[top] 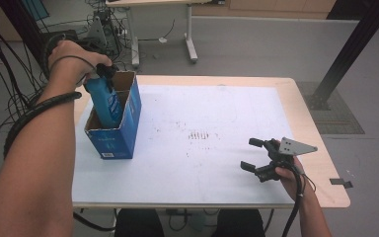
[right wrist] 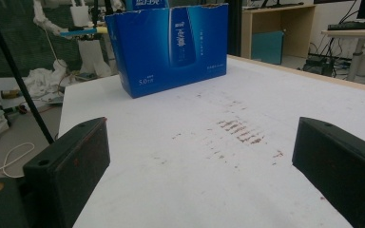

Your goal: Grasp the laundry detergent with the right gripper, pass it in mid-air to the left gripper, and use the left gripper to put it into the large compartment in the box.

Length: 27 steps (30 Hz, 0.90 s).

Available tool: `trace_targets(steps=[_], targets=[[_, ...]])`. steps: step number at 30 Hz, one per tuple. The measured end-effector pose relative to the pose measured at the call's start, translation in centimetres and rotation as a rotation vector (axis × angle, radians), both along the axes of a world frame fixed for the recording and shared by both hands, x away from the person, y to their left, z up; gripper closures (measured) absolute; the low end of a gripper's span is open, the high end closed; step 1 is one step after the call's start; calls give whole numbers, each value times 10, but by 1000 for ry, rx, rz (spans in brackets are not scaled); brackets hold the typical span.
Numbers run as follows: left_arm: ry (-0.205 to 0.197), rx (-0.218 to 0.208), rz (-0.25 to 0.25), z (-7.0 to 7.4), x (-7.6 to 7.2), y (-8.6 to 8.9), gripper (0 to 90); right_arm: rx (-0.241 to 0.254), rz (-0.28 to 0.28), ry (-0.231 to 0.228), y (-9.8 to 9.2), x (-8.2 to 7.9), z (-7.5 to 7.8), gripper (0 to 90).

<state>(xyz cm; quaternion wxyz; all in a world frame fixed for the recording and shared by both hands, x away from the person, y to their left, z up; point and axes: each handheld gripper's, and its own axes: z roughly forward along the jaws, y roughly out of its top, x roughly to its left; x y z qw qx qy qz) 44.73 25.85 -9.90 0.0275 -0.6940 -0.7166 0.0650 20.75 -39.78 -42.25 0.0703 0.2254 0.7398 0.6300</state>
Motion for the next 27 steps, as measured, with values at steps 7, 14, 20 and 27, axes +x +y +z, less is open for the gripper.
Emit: trace_targets(steps=[7,14,20,27], targets=[[16,-4,-7,-14,0,-1,375,0,-4,-3,-1,-1,0,44],[31,-2,-12,-26,0,-3,375,-1,-4,-3,-1,-1,0,44],[39,-6,-9,-36,-1,-2,375,3,-3,0,0,-2,-2,44],[55,-12,-3,-48,-1,1,375,2,3,4,1,-1,-2,45]])
